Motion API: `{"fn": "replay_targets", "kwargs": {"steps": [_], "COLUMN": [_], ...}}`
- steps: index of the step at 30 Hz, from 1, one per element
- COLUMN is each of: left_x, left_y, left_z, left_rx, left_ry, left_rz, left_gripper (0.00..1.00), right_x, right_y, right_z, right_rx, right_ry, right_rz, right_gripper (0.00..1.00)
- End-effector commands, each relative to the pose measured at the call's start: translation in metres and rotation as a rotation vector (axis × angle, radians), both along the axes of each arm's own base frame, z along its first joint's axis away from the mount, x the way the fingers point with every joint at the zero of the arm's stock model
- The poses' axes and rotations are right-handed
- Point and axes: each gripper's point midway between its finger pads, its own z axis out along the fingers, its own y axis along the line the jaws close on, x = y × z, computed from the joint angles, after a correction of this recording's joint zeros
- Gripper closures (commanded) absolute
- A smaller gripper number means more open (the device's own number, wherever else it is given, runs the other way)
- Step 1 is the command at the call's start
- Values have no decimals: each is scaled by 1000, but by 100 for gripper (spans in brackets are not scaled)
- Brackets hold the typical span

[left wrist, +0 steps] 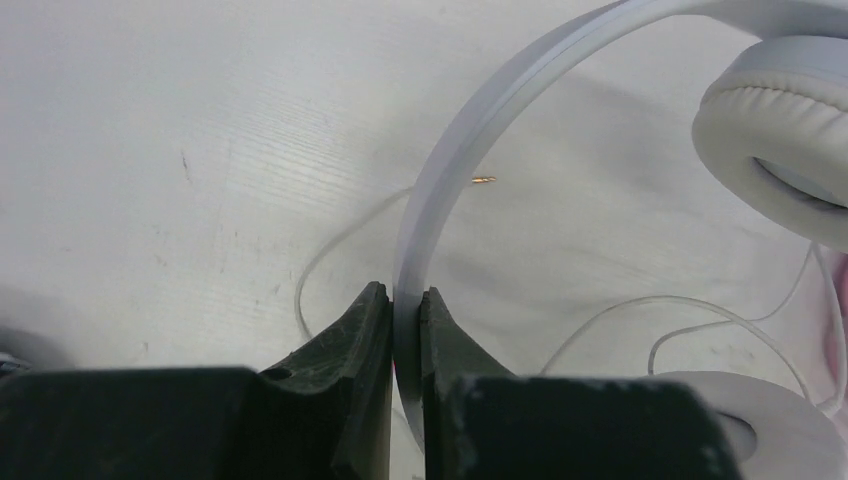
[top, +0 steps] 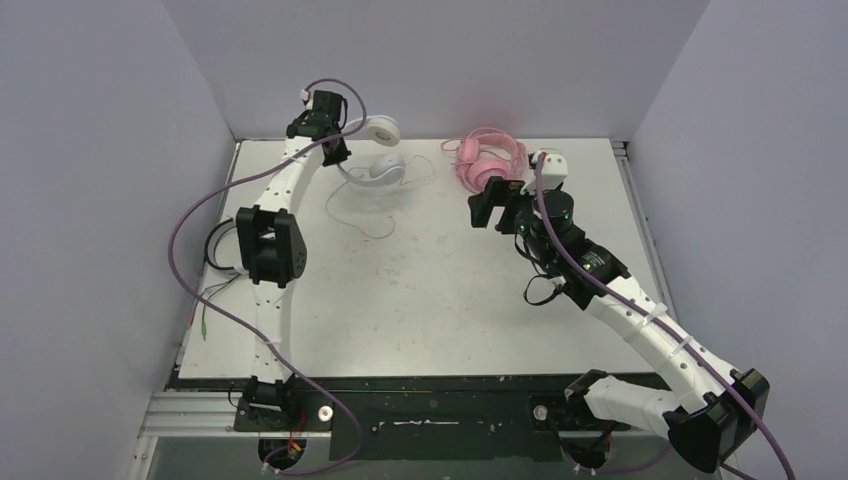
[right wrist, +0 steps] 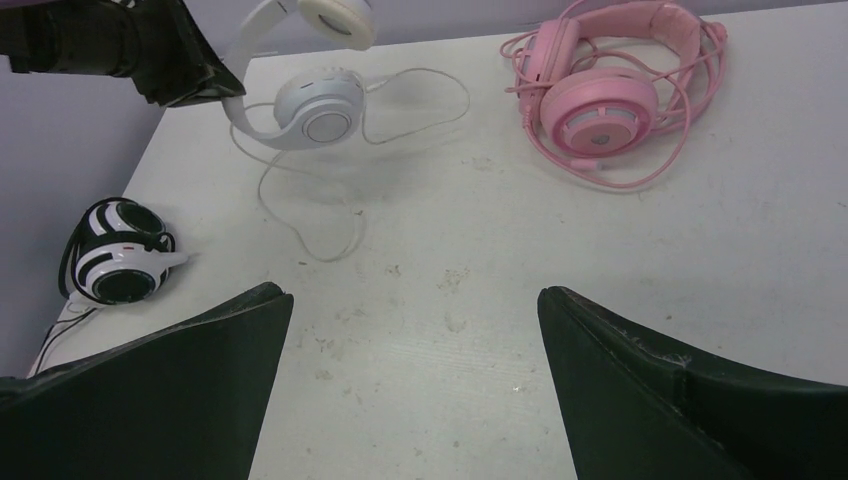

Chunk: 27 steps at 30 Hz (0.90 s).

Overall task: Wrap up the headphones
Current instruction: Pick up the headphones from the center of the board.

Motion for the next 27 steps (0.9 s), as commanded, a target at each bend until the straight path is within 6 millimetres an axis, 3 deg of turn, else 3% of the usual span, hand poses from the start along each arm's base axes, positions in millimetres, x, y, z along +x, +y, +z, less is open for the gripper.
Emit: {"fn": "replay_targets", "kwargs": {"steps": [1, 5, 9, 14, 22, 27], "left_x": [-31, -83, -136, -201, -270, -291], "left_y": [-13, -27, -38, -42, -30, -27], "left_z": [146, 186, 239, 286, 318, 309], "left_rx": [33, 68, 51, -89, -104, -93], "left_ry": [-262, -331, -512, -698, -826, -878], "left_rz": [-52, -81, -122, -194, -313, -369], "left_gripper": [100, 100, 100, 98, 99, 99], "right_x": [-8, -17, -37, -54, -77, -82], "right_y": [-10, 1, 20, 18, 9, 7], "right_z": [12, 11, 13, 15, 8, -1], "right_rx": [-1, -3, 54, 105, 81, 91], "right_ry": [-35, -47, -117, -182, -245, -231], "right_rz": [-7, 83, 239, 282, 327, 331], "right_gripper": [0, 0, 0, 0, 0, 0]}}
